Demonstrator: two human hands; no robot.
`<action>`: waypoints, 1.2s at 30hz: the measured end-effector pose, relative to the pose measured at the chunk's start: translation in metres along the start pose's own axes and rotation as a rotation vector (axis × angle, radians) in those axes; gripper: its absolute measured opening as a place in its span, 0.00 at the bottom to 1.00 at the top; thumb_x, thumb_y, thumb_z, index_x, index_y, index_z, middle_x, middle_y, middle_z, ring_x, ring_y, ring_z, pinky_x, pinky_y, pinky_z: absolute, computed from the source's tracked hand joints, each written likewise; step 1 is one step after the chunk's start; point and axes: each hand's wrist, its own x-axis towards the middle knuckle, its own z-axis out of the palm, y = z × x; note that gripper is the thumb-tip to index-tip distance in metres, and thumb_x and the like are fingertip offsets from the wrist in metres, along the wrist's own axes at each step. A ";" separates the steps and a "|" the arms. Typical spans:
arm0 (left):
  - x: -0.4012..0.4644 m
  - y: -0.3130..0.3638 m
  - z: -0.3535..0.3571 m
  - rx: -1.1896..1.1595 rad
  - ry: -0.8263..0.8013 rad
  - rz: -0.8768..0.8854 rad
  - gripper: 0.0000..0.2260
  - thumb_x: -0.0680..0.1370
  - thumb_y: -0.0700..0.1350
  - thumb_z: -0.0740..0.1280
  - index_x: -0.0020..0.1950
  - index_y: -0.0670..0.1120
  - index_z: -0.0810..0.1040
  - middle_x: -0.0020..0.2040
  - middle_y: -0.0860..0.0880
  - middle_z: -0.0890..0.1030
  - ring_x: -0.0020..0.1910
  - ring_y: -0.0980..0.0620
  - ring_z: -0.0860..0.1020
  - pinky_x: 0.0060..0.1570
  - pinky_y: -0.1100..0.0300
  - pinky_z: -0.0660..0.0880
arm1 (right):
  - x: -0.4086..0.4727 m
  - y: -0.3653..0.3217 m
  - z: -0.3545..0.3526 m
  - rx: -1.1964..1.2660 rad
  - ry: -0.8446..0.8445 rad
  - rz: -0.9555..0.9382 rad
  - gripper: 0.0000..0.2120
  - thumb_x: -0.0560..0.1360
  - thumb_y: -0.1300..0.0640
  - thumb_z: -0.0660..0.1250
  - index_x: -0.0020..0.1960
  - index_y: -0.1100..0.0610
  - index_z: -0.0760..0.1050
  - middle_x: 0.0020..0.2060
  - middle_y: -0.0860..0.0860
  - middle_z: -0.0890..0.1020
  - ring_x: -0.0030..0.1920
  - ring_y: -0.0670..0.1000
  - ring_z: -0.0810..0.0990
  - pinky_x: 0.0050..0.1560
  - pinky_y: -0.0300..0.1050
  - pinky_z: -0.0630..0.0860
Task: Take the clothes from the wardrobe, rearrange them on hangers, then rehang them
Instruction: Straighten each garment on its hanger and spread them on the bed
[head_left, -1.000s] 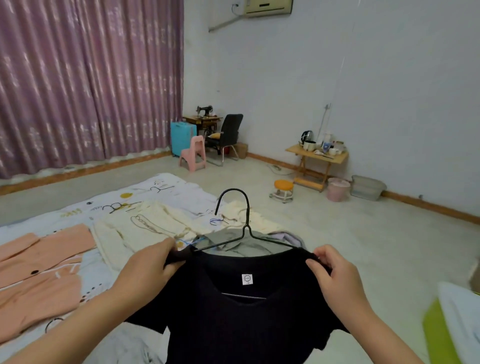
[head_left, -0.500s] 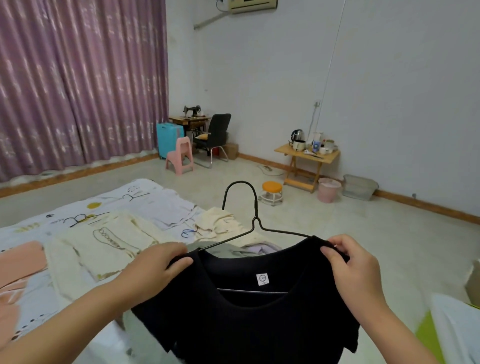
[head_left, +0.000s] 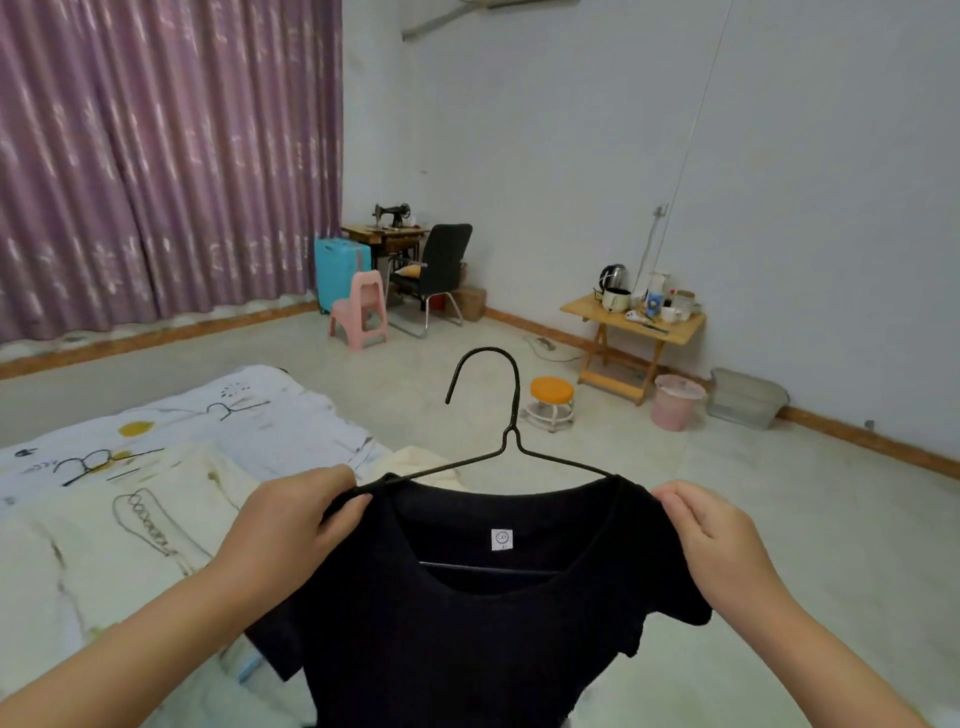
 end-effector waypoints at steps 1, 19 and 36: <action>0.010 -0.002 0.008 0.011 0.010 -0.007 0.11 0.72 0.41 0.71 0.33 0.42 0.73 0.24 0.54 0.68 0.24 0.52 0.67 0.27 0.59 0.65 | 0.016 0.009 0.003 -0.028 -0.022 -0.014 0.12 0.78 0.64 0.58 0.43 0.57 0.79 0.39 0.49 0.81 0.44 0.50 0.76 0.44 0.44 0.69; 0.182 0.018 0.119 0.257 0.265 -0.335 0.10 0.72 0.39 0.71 0.34 0.41 0.73 0.24 0.54 0.67 0.24 0.51 0.66 0.26 0.62 0.63 | 0.348 0.092 0.057 -0.156 -0.153 -0.425 0.05 0.76 0.60 0.63 0.44 0.53 0.77 0.36 0.45 0.75 0.45 0.51 0.70 0.41 0.45 0.61; 0.292 -0.131 0.122 0.412 0.348 -0.562 0.10 0.77 0.45 0.66 0.40 0.40 0.74 0.30 0.46 0.75 0.32 0.45 0.71 0.31 0.56 0.63 | 0.534 0.013 0.223 -0.068 -0.201 -0.592 0.06 0.76 0.61 0.63 0.44 0.57 0.78 0.36 0.49 0.75 0.45 0.53 0.69 0.39 0.45 0.61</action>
